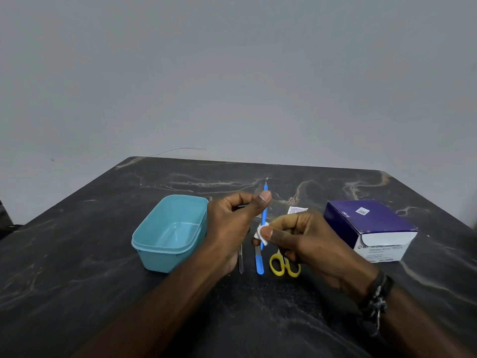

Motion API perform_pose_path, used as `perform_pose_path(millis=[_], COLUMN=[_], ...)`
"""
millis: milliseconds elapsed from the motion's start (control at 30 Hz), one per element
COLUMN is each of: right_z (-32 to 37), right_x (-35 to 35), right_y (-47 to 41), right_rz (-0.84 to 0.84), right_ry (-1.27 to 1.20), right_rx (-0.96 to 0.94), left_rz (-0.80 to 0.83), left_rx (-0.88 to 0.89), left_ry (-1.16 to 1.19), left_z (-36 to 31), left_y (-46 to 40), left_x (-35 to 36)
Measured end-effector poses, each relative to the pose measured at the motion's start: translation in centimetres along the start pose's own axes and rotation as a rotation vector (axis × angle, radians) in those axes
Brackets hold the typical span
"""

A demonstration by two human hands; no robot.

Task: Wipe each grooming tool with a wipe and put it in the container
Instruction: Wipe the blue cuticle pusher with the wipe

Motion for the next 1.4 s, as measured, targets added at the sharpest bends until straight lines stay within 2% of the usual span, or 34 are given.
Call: perform_pose_path(millis=[133, 267, 467, 633, 800, 1067, 1267, 1400], right_z=[0.1, 0.3, 0.2, -0.1, 0.4, 0.1, 0.3, 0.4], right_x=[-1.3, -1.7, -4.7, -4.8, -6.5, -5.6, -7.8, -7.3], right_y=[-0.3, -0.3, -0.3, -0.3, 0.0, -0.3, 0.0, 0.1], right_rz=[-0.100, -0.154, -0.421, -0.428, -0.521, -0.447, -0.592, -0.577], right_ry=[-0.102, -0.104, -0.198, -0.194, -0.275, -0.236, -0.336, -0.296], right_rx=[-0.030, -0.072, -0.141, -0.143, -0.182, -0.165, -0.216, -0.241], left_rz=[0.058, 0.100, 0.185, 0.262, 0.302, 0.251, 0.299, 0.268], left_rx=[0.002, -0.029, -0.051, -0.031, -0.014, 0.021, -0.016, -0.003], left_ry=[-0.011, -0.030, -0.068, -0.115, -0.187, -0.177, -0.218, -0.202], left_z=[0.3, 0.8, 1.2, 1.5, 1.9, 1.6, 2.6, 2.3], left_y=[0.4, 0.3, 1.0, 1.2, 1.2, 0.7, 1.0, 0.8], left_x=[0.8, 1.2, 2.2, 2.6, 2.9, 2.3, 3.0, 2.6])
Point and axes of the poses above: each hand's wrist, its own y-axis away from the middle knuckle, its own x-axis out of the palm, z = x × y, the point moved 9 cm from there along -y, towards the middle knuckle, and after that the axes turned 1 degree about -y, right-handed, at the moved point
